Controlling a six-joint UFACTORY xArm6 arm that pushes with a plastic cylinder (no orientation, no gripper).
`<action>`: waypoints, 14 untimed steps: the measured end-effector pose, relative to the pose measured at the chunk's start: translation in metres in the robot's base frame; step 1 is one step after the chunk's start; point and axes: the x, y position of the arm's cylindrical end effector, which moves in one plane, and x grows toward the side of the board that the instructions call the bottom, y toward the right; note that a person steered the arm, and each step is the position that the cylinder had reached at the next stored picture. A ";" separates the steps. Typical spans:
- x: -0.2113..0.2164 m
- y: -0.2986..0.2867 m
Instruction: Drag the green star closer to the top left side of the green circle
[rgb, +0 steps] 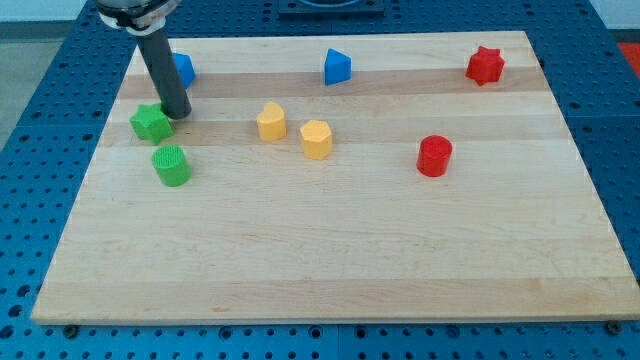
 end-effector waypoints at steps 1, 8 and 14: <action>0.000 -0.008; 0.021 -0.071; 0.054 -0.047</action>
